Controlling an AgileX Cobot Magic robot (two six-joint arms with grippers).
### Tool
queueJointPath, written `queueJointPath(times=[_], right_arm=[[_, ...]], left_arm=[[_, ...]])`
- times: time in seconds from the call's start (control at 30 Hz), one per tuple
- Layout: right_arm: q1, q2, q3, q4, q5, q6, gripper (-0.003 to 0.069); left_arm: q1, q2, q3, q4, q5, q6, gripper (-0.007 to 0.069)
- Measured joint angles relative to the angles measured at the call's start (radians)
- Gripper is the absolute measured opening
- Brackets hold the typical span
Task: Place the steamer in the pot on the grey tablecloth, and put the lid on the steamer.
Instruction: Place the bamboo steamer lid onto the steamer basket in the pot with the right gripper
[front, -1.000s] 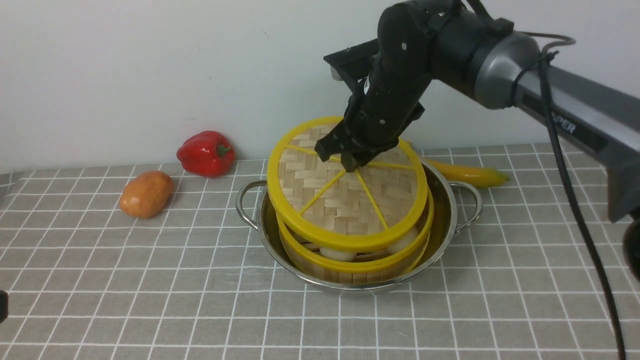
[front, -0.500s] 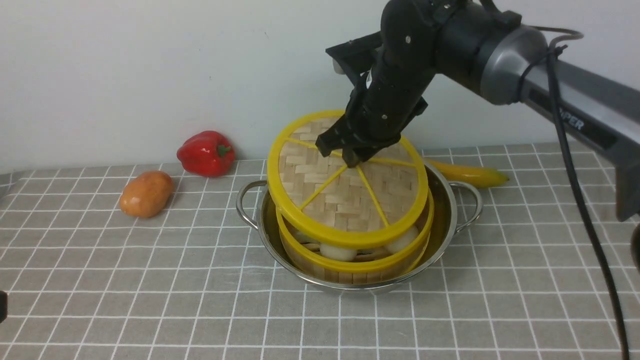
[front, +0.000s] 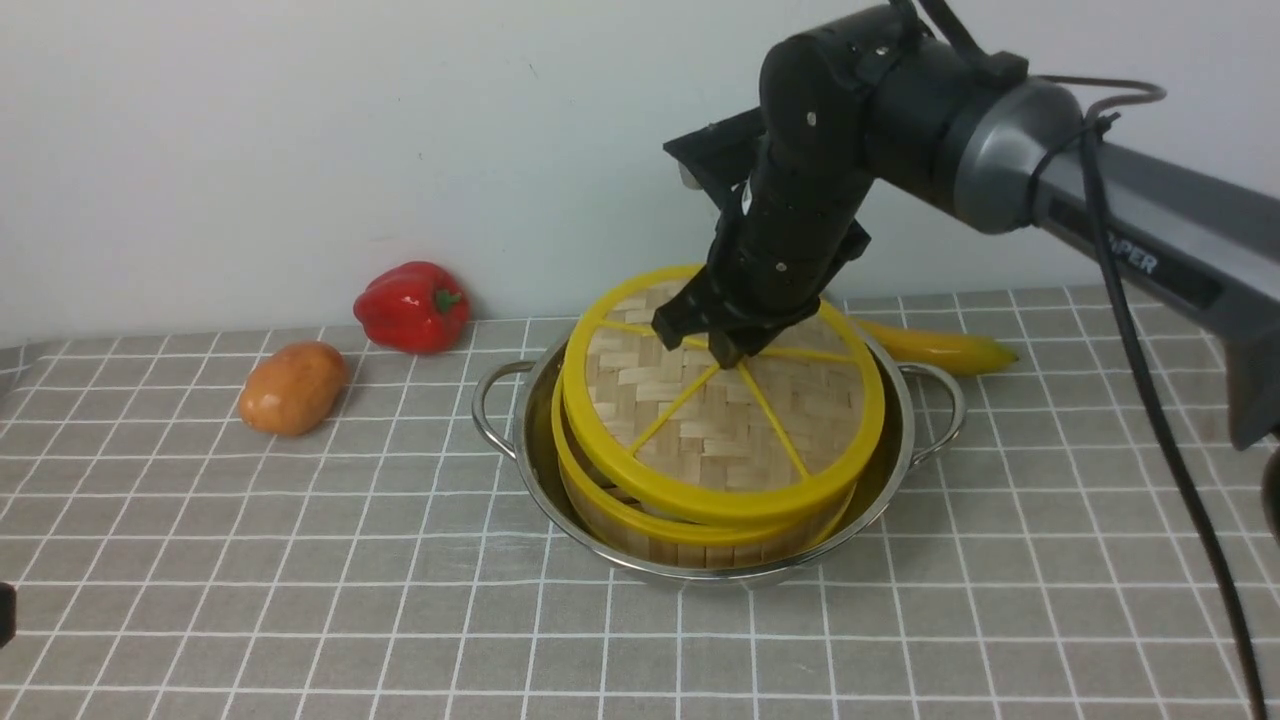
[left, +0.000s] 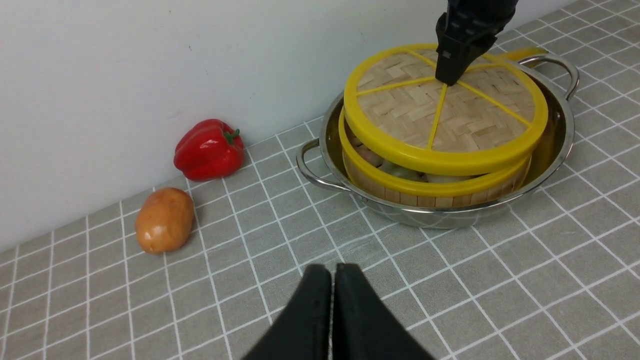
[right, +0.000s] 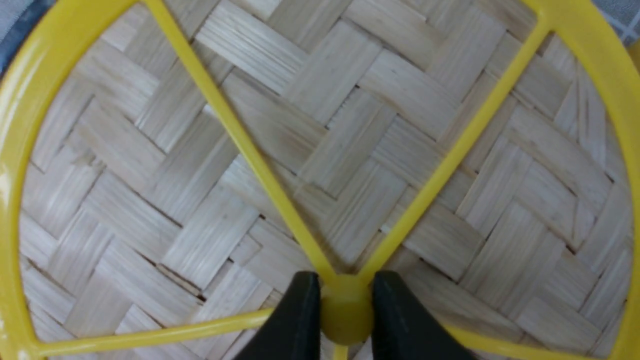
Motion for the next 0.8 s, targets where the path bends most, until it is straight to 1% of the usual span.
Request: queueJointPath(times=[0.23, 0.8], right_arm=[[0.0, 0.0, 0.0, 0.036, 0.0, -0.018, 0.0148], [0.0, 0.0, 0.0, 0.057, 0.0, -0.056, 0.0148]], left_arm=[[0.0, 0.0, 0.0, 0.0, 0.0, 0.0, 0.0001], [0.0, 0.0, 0.0, 0.0, 0.0, 0.0, 0.0011]])
